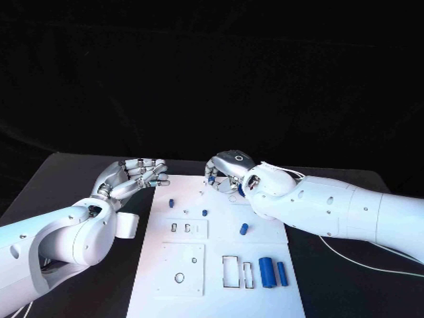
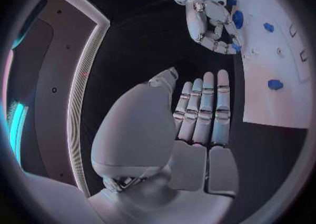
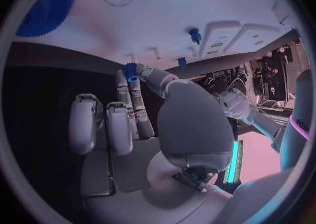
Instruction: Assemble the parts on the task board
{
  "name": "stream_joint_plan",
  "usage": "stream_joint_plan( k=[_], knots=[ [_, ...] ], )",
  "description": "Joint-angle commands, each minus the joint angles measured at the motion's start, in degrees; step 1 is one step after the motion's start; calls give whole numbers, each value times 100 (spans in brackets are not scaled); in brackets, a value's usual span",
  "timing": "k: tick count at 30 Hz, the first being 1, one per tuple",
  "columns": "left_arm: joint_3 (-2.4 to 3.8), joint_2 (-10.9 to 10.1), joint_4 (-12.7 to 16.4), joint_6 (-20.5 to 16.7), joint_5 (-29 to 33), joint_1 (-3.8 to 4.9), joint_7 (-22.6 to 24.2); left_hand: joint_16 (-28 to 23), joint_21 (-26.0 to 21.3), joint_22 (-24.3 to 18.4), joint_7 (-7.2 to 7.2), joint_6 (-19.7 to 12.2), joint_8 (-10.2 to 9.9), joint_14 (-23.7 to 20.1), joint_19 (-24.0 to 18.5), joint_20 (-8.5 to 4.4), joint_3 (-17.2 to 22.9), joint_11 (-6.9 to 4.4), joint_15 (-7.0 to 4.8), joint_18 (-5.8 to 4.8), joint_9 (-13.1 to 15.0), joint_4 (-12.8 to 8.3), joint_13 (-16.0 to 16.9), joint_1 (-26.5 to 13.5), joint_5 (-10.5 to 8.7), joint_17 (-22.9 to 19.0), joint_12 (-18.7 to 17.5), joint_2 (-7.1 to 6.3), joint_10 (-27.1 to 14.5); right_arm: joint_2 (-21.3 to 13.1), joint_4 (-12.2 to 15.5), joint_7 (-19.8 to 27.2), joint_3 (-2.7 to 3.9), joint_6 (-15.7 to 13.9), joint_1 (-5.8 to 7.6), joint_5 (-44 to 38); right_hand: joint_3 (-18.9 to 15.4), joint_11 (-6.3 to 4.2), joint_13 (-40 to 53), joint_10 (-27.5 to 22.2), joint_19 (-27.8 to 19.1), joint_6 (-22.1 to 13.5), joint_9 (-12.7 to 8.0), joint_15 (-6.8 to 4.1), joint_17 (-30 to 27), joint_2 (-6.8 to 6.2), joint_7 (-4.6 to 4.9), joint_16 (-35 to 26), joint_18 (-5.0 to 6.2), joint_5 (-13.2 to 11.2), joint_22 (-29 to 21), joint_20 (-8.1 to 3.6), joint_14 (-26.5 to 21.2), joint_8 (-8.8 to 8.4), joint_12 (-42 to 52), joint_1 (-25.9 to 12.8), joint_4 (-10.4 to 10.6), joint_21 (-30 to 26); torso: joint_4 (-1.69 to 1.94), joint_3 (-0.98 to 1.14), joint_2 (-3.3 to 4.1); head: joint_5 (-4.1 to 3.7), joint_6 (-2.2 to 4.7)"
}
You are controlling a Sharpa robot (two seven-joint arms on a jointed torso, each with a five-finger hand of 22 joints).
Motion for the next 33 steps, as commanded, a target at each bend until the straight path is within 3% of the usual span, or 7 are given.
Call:
stream_joint_plan(
  k=[1,5,13,22,30,33],
  knots=[
    [6,14,12,113,-25,19,16,-28,31,5,9,-12,-31,-29,23,0,34,36,-8,72,7,3,-7,-23,-25,5,-37,-42,15,88,-95,-57,2,-227,-11,-43,17,-197,121,235,23,-19,4,-29,5,194,27,32,-114,10,3,-1,335,27,-17,214,-23,19,23,-14,17,-4,0],
    [6,-14,57,101,-24,80,11,-28,31,5,9,-12,-31,-29,23,0,34,36,-8,72,7,3,-7,-23,-25,5,-37,-42,15,154,-153,-52,2,-238,-15,-31,18,-192,123,226,30,-32,15,-26,12,185,31,38,-117,9,24,0,337,28,-28,204,-27,32,35,-30,68,1,35],
    [6,-25,78,100,-25,124,3,-28,31,5,9,-12,-31,-29,23,0,34,36,-8,72,7,3,-7,-23,-25,5,-37,-42,15,248,-265,-19,2,-200,-49,-18,14,-189,127,220,24,-41,25,-23,4,175,33,36,-116,5,21,2,335,30,-36,191,-28,31,70,-47,78,-26,5],
    [6,-17,75,108,-25,136,-3,-37,39,8,11,-16,-34,-40,27,-2,42,38,-5,70,8,-2,-7,-22,-26,9,-49,-46,12,266,-303,8,1,-59,-71,11,8,-187,132,218,23,-48,41,-19,7,168,33,40,-117,-9,30,6,335,36,-44,174,-26,36,86,-45,97,-25,-11],
    [6,-24,65,106,-25,140,-7,-37,39,8,11,-16,-34,-40,27,-2,42,38,-5,70,8,-2,-7,-22,-26,9,-49,-46,12,240,-250,17,-1,53,-75,27,-4,-186,140,216,15,-60,60,-17,4,152,31,42,-116,-32,29,9,334,42,-55,150,-26,34,77,-42,109,-14,-10],
    [6,-22,64,107,-25,143,-9,-37,39,8,11,-16,-34,-40,27,-2,42,38,-5,70,8,-2,-7,-22,-26,9,-49,-46,12,256,-288,-2,-2,55,-76,32,14,-144,123,92,-35,-184,68,15,-22,135,71,35,-103,-60,-27,27,325,-15,-142,101,-11,-4,78,-43,117,-22,2]
  ],
)
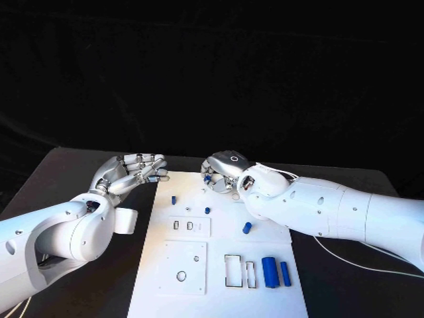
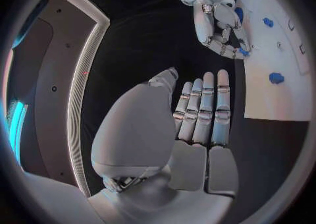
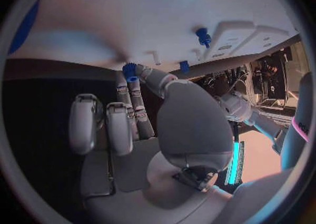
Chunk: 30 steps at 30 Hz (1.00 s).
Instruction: Assemble the parts on the task board
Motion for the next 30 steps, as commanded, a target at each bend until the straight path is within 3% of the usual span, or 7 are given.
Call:
stream_joint_plan(
  k=[1,3,4,7,13,22,30],
  knots=[
    [6,9,10,101,-25,13,17,-37,20,5,11,-16,-34,-40,28,-2,42,38,-5,70,8,-2,-8,-22,-26,6,-21,-46,12,18,-41,-7,-6,145,-10,1,31,-118,51,-9,-74,-172,-17,43,-43,75,58,5,-93,-56,-94,45,318,-81,-103,26,4,-40,-3,-1,12,-11,14],
    [6,10,10,103,-25,15,15,-41,24,6,13,-18,-35,-46,30,-3,46,40,-4,70,8,-5,-8,-21,-27,7,-26,-48,10,34,-81,-15,-6,126,-10,18,68,37,-74,-498,-272,-531,-84,176,-226,-67,215,-83,-38,-83,-388,130,266,-297,-129,-126,67,-239,5,-2,11,-16,23],
    [6,10,10,103,-25,16,14,-41,24,6,13,-18,-35,-46,30,-3,46,40,-4,70,8,-5,-8,-21,-27,7,-26,-48,10,44,-105,-17,-7,110,-10,28,26,164,-199,-952,-622,-792,-139,271,-648,-200,330,-310,67,-53,-921,223,137,-475,-108,-228,108,-614,6,-3,11,-18,24],
    [6,8,8,105,-25,19,10,-47,29,8,18,-23,-39,-55,32,-3,49,43,-1,69,8,-7,-8,-23,-30,10,-35,-52,5,57,-145,-26,-8,76,-10,46,-302,284,-451,-1704,-1178,-1204,-231,374,-1124,-312,401,-583,280,-157,-1836,370,3,-776,-80,-195,144,-1340,16,-3,17,-25,30],
    [6,-3,-9,108,-25,22,6,-47,29,8,18,-23,-39,-55,32,-3,49,43,-1,69,8,-7,-8,-23,-30,10,-35,-52,5,-50,-32,-37,-8,-31,-10,67,-560,259,-510,-1658,-1107,-1152,-227,353,-1153,-260,378,-592,280,-134,-1869,359,17,-797,51,-101,191,-1416,9,1,20,-24,47],
    [5,-40,-47,134,4,24,8,-54,34,10,21,-29,-43,-64,33,-4,53,47,1,67,7,-10,-8,-25,-32,13,-44,-56,1,-871,840,-28,68,-207,66,599,-613,209,-501,-1242,-793,-910,-202,314,-913,-200,371,-437,194,0,-1468,325,104,-739,320,-76,260,-1150,-52,15,-2,-22,105],
    [4,-58,-63,179,20,25,8,-56,39,12,19,-29,-43,-67,36,-5,60,46,2,68,8,-15,-7,-20,-32,15,-48,-55,2,-1835,1446,-67,110,389,215,1720,-636,-57,-264,12,-294,-722,-190,117,-275,-407,194,-56,26,309,-623,165,277,-709,843,-312,458,-541,-111,30,-40,-89,132]
  ],
)
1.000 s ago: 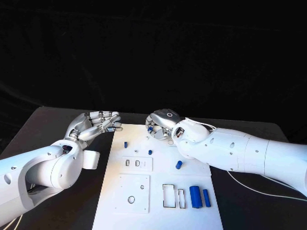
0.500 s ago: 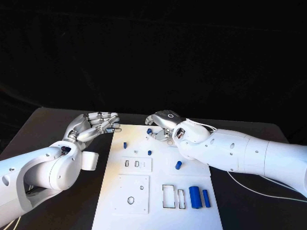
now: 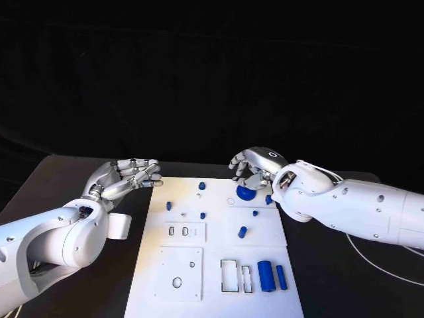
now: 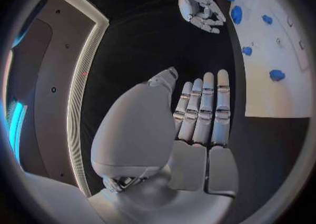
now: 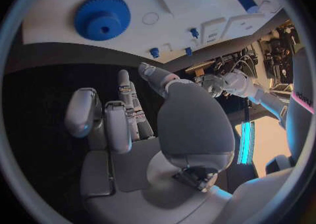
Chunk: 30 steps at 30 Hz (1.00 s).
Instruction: Assemble the parts on the task board
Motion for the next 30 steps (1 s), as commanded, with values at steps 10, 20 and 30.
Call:
stream_joint_plan(
  k=[10,20,30],
  knots=[
    [4,32,-31,195,17,9,18,-36,44,9,17,-28,-20,-27,40,-7,51,45,1,69,9,-4,-7,9,-32,7,-28,-30,5,-530,108,-264,5,1195,1,1168,-1539,-179,4878,439,572,-568,266,-173,807,35,-170,448,-262,301,1122,-154,408,488,4667,289,583,756,-53,53,-12,-19,-15],
    [4,46,-50,221,17,8,6,-36,44,9,17,-28,-20,-27,40,-7,51,45,1,69,9,-4,-7,9,-32,7,-28,-30,5,-295,-167,-244,-1,1247,-122,1206,-1765,-130,6137,725,675,-723,306,-126,1089,93,-124,565,-300,374,1330,-113,456,687,5782,515,839,886,-20,40,-9,-21,-51],
    [4,44,-61,227,17,8,-8,-39,51,12,14,-26,-19,-29,45,-8,59,44,0,69,11,-10,-5,15,-32,11,-31,-28,9,-151,-340,-237,-8,1281,-178,1199,-1786,-121,6524,898,737,-718,318,-113,1240,121,-120,619,-325,403,1446,-99,482,769,6135,561,927,965,-33,32,-14,0,-91]
  ],
)
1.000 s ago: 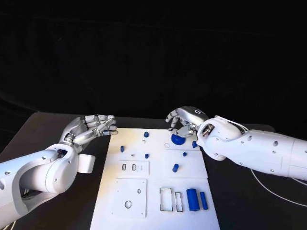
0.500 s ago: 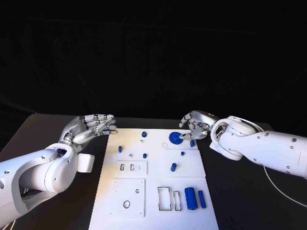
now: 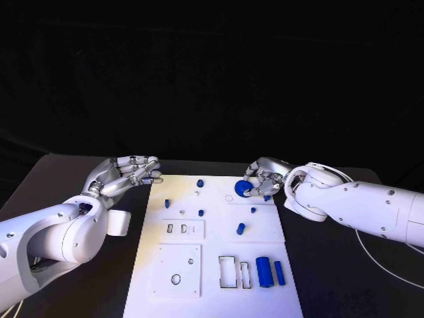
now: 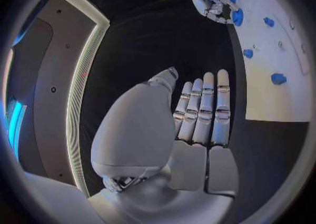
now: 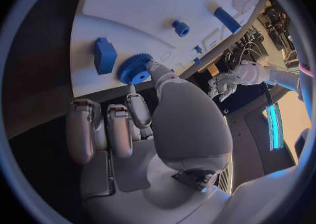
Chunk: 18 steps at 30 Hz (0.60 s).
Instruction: Assemble the parts on the task board
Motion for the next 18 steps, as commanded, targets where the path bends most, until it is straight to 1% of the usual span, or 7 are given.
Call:
stream_joint_plan(
  k=[1,7,9,10,12,13,18],
  knots=[
    [5,11,3,117,13,7,11,-39,27,9,14,-26,-19,-30,45,-8,43,44,0,69,5,6,-5,15,-32,5,-33,-28,9,22,-23,-20,-3,150,-18,17,0,-2,63,69,54,-22,10,51,869,19,2,32,-105,35,536,-10,478,37,62,67,26,38,-14,2,-2,21,-16],
    [5,13,-7,120,13,7,4,-40,30,10,14,-25,-19,-31,46,-9,47,43,0,69,6,5,-5,16,-32,7,-35,-27,11,44,-53,-26,-5,157,-30,12,34,-7,324,209,98,25,16,51,939,50,-4,57,-122,57,617,-8,490,97,303,100,72,93,-4,-2,-5,15,-25],
    [5,13,-10,121,13,7,1,-40,30,10,14,-25,-19,-31,46,-9,47,43,0,69,6,5,-5,16,-32,7,-35,-27,11,43,-62,-32,-5,146,-31,0,104,-17,459,284,123,111,22,44,962,93,-17,66,-132,56,662,-12,494,147,428,136,90,125,0,-1,-5,15,-31],
    [5,12,-11,121,13,7,0,-40,30,10,14,-25,-19,-31,46,-9,47,43,0,69,6,5,-5,16,-32,7,-35,-27,11,43,-66,-34,-5,143,-32,-6,146,-21,517,316,128,147,23,39,972,111,-24,70,-134,40,673,-14,495,163,481,157,93,132,1,-1,-4,15,-32],
    [5,11,-14,122,13,7,-2,-40,30,10,14,-25,-19,-31,46,-9,47,43,0,69,6,5,-5,16,-32,7,-35,-27,11,43,-72,-32,-5,139,-32,-20,293,-48,622,370,145,268,32,25,986,152,-43,76,-140,-95,708,-30,497,203,574,209,97,154,-4,3,-2,17,-31],
    [5,11,-17,122,13,7,-3,-40,30,10,14,-25,-19,-31,46,-9,47,43,0,69,6,5,-5,16,-32,7,-35,-27,11,45,-72,-31,-5,133,-33,-38,423,-83,700,416,164,445,71,-4,1002,197,-95,81,-147,-103,742,-45,500,278,642,275,75,177,-6,3,-1,15,-32],
    [5,15,-31,126,13,7,-10,-43,34,11,15,-23,-19,-33,48,-10,53,43,0,69,6,4,-5,16,-31,9,-38,-23,13,57,-29,-37,-5,15,-41,-286,755,-179,844,509,224,743,151,-85,1018,238,-206,86,-172,-149,844,-112,503,377,766,392,-5,250,-12,5,1,16,-35]
  ],
)
